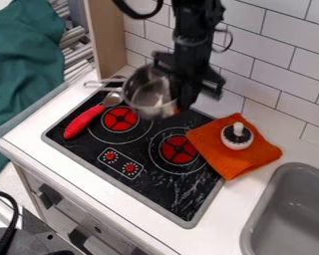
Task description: Pick up the silver saucepan and place it at the right bottom edge of the cooker
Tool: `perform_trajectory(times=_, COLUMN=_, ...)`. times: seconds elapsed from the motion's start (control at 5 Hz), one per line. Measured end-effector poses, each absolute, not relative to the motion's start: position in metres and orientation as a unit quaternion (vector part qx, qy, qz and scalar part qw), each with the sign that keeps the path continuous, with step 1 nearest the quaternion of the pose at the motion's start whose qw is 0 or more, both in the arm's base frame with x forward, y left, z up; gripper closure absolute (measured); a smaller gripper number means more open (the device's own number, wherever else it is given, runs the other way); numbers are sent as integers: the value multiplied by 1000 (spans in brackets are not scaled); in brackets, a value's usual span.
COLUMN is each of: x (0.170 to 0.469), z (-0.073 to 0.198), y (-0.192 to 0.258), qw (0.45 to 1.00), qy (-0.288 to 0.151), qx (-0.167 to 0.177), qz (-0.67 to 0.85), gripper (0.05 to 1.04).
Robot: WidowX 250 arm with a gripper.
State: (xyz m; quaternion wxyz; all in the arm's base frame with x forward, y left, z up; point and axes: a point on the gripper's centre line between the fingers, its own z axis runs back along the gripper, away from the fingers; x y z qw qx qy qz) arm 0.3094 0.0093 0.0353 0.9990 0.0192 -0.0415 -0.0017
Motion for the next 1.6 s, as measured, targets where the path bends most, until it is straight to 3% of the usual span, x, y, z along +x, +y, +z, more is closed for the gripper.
perform_trajectory(times=0.2, x=289, z=22, y=7, qw=997, qy=-11, qx=-21, qz=-69, gripper=1024)
perform_trajectory(times=0.8, x=245, z=-16, y=-13, qw=997, qy=15, qx=-71, qz=-32, gripper=1024)
perform_trajectory(times=1.0, x=235, z=-22, y=-19, qw=997, qy=15, qx=-74, qz=-24, gripper=1024)
perform_trajectory(times=1.6, x=250, z=-14, y=-62, qw=996, qy=6, qx=-70, qz=-63, gripper=1024)
